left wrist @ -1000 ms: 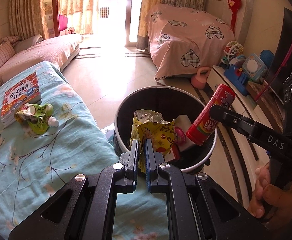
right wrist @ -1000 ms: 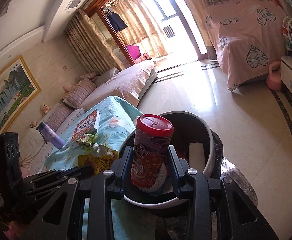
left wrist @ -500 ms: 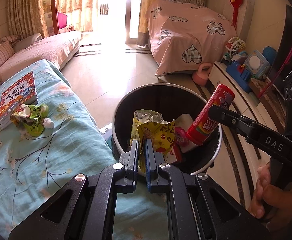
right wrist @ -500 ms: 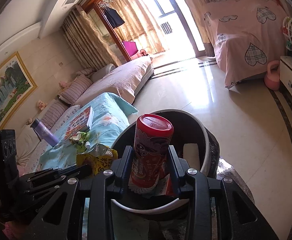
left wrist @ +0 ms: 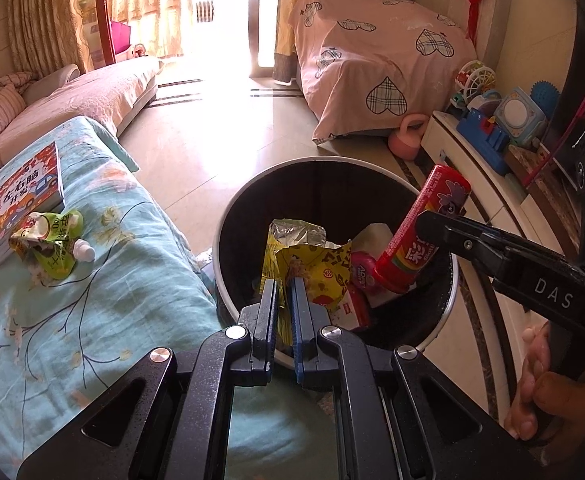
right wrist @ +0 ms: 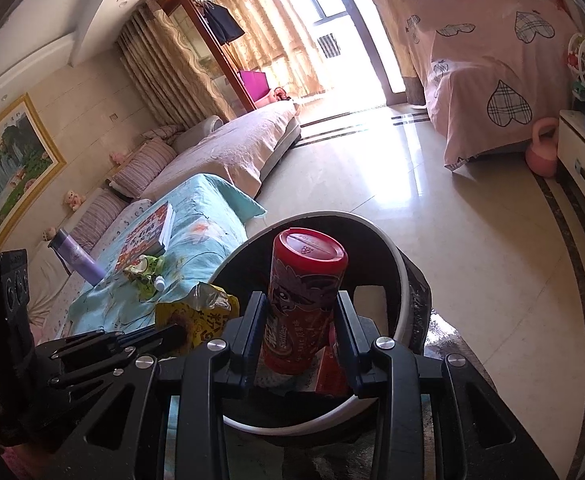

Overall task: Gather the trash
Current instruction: 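Open both tools to drop the wrapper and can into the bin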

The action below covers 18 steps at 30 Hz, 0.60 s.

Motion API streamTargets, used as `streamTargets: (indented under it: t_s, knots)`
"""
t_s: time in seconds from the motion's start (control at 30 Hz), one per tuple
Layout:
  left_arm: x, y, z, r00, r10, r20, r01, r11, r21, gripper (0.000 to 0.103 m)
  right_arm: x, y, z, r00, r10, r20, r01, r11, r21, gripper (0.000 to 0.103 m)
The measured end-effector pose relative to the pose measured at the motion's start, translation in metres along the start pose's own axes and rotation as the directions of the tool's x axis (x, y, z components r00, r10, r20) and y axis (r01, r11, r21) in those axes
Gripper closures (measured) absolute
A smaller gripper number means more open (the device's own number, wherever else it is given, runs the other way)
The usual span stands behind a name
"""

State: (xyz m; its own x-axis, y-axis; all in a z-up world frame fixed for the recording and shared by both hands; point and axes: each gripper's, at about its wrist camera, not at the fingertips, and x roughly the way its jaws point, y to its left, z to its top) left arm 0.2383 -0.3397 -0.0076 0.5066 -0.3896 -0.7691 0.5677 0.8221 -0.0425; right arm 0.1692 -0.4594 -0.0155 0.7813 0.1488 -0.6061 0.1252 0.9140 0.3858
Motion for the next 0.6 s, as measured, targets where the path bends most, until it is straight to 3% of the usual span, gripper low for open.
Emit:
streamTargets:
  t_s: [0.13,0.23,0.27,0.37,0.43,0.47,0.5,0.53,0.6]
  knots:
    - [0.003,-0.001,0.001,1.0,-0.001,-0.004,0.001,1.0,0.01,0.09,0.005,0.0,0.002,1.0,-0.013,-0.02,0.013,1.0,-0.014,0.067]
    - [0.0,0.006,-0.001,1.0,-0.002,-0.004,0.002,1.0,-0.014,0.066,0.008,-0.003,0.004,0.999,-0.012,-0.037,0.012,1.0,-0.005,0.063]
    - [-0.002,0.008,-0.002,1.0,0.002,0.002,-0.002,1.0,-0.021,0.054,0.008,-0.004,0.004,0.999,-0.007,-0.041,0.007,1.0,-0.002,0.059]
    - [-0.009,0.016,-0.01,1.0,0.008,0.015,-0.007,0.999,-0.035,0.051,0.005,-0.003,0.0,1.0,-0.003,-0.031,0.004,1.0,0.011,0.046]
    - [-0.017,0.022,-0.017,1.0,0.017,0.024,-0.016,0.999,-0.047,0.049,0.001,-0.001,-0.003,1.0,0.004,-0.023,-0.003,1.0,0.021,0.045]
    - [-0.02,0.025,-0.021,0.999,0.022,0.03,-0.02,0.998,-0.055,0.043,-0.002,0.001,-0.005,1.0,0.008,-0.018,-0.007,1.0,0.026,0.044]
    - [-0.028,0.029,-0.027,0.999,0.031,0.043,-0.028,0.997,-0.071,0.032,-0.005,0.005,-0.006,1.0,0.019,-0.01,-0.018,0.999,0.03,0.037]
    - [-0.035,0.034,-0.033,0.997,0.042,0.059,-0.037,0.996,-0.087,0.027,-0.007,0.008,-0.008,1.0,0.03,-0.003,-0.03,0.999,0.033,0.031]
    - [-0.051,0.044,-0.047,0.994,0.057,0.093,-0.046,0.992,-0.12,0.021,-0.015,0.018,-0.015,0.998,0.057,0.021,-0.058,0.998,0.031,0.008]
